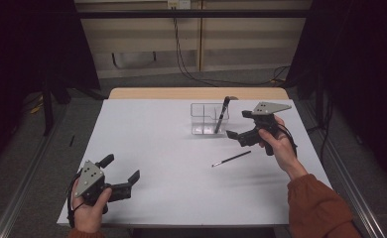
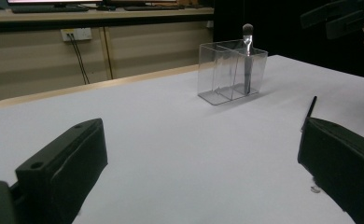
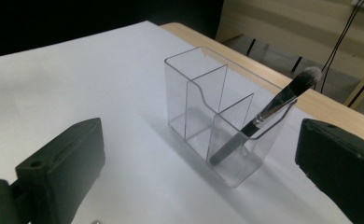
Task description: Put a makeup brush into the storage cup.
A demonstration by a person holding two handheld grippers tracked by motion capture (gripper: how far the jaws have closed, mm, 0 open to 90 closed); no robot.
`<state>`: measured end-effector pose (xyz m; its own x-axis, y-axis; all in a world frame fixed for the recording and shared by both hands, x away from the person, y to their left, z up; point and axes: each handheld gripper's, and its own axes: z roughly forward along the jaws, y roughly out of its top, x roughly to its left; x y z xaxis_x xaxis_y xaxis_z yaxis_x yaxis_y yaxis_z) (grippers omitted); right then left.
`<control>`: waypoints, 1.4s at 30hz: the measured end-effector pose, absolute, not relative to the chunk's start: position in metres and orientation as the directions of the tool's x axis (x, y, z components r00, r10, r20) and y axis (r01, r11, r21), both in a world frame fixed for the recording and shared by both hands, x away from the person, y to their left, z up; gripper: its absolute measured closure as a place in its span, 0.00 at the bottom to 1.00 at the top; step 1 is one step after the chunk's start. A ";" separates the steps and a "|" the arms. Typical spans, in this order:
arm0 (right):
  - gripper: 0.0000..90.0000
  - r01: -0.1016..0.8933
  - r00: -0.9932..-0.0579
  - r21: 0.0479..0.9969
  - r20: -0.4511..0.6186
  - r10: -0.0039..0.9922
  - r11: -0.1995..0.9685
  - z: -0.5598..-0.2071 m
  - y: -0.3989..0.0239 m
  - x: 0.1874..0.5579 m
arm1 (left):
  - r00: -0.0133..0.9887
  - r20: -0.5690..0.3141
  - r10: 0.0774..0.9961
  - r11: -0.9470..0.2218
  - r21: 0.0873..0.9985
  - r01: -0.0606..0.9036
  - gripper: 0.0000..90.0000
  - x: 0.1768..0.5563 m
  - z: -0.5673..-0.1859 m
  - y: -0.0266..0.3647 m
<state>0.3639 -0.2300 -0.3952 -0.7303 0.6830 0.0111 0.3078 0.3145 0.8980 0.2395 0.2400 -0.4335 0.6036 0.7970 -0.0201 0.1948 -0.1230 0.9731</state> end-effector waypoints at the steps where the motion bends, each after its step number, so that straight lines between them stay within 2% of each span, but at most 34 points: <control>1: 0.00 0.318 -0.737 0.890 0.016 0.676 0.326 -0.395 -0.229 0.365 | 0.605 -0.018 0.796 -0.125 0.973 0.194 0.01 0.240 -0.433 0.240; 5: 0.01 0.351 -0.750 0.849 0.003 0.661 0.394 -0.394 -0.226 0.370 | 0.603 -0.021 0.797 -0.122 0.973 0.195 0.01 0.239 -0.434 0.240; 7: 0.05 0.367 -0.750 0.826 -0.008 0.661 0.428 -0.394 -0.225 0.373 | 0.601 -0.023 0.799 -0.121 0.973 0.198 0.01 0.240 -0.434 0.241; 11: 0.04 0.399 -0.773 0.772 -0.007 0.634 0.495 -0.396 -0.222 0.377 | 0.601 -0.023 0.799 -0.121 0.973 0.198 0.01 0.239 -0.434 0.241; 21: 0.07 0.434 -0.831 0.654 0.023 0.557 0.620 -0.399 -0.218 0.386 | 0.601 -0.020 0.799 -0.124 0.973 0.197 0.01 0.240 -0.434 0.241; 26: 0.07 0.439 -0.856 0.577 0.034 0.517 0.689 -0.402 -0.213 0.389 | 0.603 -0.018 0.798 -0.126 0.972 0.197 0.01 0.239 -0.434 0.241; 33: 0.05 0.403 -0.889 0.518 0.025 0.457 0.755 -0.403 -0.205 0.390 | 0.604 -0.013 0.797 -0.133 0.971 0.196 0.01 0.240 -0.434 0.240; 37: 0.13 0.390 -0.903 0.500 0.043 0.427 0.774 -0.405 -0.199 0.392 | 0.604 -0.015 0.797 -0.130 0.972 0.196 0.01 0.239 -0.434 0.240; 42: 0.10 0.409 -0.903 0.420 0.057 0.426 0.810 -0.413 -0.192 0.396 | 0.603 -0.015 0.797 -0.133 0.971 0.200 0.01 0.239 -0.434 0.240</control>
